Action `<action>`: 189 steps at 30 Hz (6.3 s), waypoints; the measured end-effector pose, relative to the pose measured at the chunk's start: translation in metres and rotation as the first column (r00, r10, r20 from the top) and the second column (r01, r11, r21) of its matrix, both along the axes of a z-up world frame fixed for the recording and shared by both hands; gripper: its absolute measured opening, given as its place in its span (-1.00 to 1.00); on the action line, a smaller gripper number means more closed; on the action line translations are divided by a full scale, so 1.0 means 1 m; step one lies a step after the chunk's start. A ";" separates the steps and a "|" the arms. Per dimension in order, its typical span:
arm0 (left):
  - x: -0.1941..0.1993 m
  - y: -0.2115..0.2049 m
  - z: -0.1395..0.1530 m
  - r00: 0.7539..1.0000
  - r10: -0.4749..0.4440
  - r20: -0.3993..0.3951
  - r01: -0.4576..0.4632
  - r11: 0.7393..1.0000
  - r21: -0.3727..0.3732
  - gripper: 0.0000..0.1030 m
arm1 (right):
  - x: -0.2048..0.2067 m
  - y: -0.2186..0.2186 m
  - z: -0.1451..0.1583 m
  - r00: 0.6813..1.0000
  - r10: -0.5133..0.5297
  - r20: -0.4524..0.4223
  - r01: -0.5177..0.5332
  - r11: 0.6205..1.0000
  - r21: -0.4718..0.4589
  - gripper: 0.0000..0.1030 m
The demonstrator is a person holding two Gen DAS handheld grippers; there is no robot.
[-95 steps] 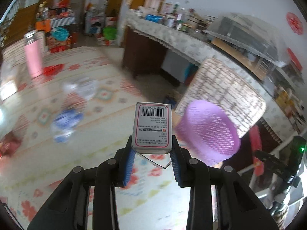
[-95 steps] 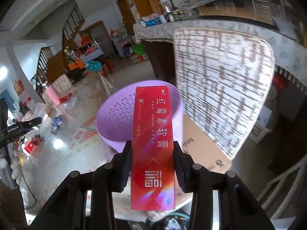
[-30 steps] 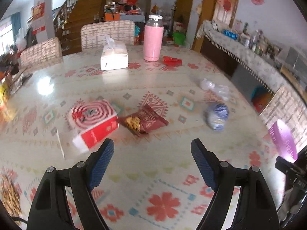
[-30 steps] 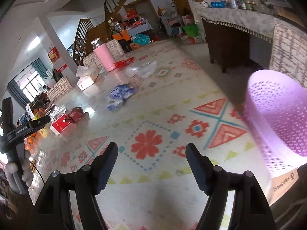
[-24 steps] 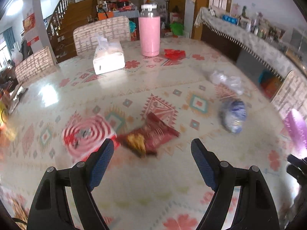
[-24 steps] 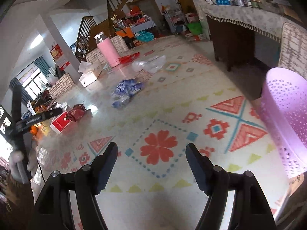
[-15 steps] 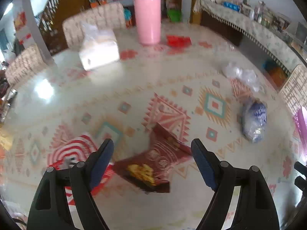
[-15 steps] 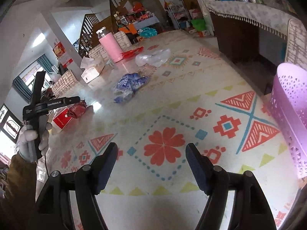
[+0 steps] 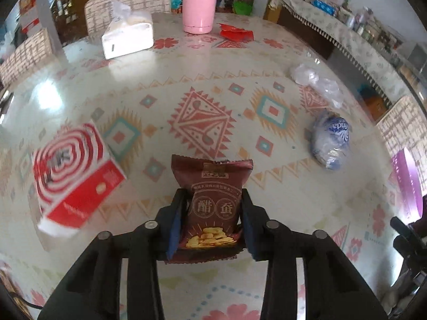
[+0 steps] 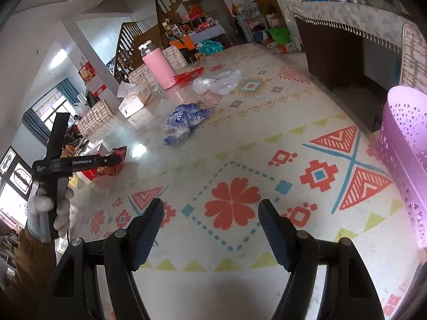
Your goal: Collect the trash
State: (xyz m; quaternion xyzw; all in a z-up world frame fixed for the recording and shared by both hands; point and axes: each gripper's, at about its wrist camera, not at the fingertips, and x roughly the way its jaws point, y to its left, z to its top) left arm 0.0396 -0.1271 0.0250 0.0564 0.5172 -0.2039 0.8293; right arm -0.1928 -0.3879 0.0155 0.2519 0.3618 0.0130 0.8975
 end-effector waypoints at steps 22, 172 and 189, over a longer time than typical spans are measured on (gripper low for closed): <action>-0.019 0.032 0.002 0.991 0.129 0.042 -0.119 0.976 -0.183 -0.34 | 0.027 0.009 0.000 0.995 0.007 -0.101 -0.014 0.998 -0.067 0.55; -0.165 -0.053 0.036 0.953 -0.007 0.301 0.013 1.000 -0.018 -0.34 | -0.109 -0.026 0.016 0.983 -0.182 -0.018 0.178 0.975 -0.130 0.22; -0.179 -0.077 0.035 0.951 -0.075 0.302 0.081 0.997 -0.008 -0.34 | -0.141 -0.010 -0.003 0.982 -0.172 -0.080 0.142 0.948 -0.284 0.54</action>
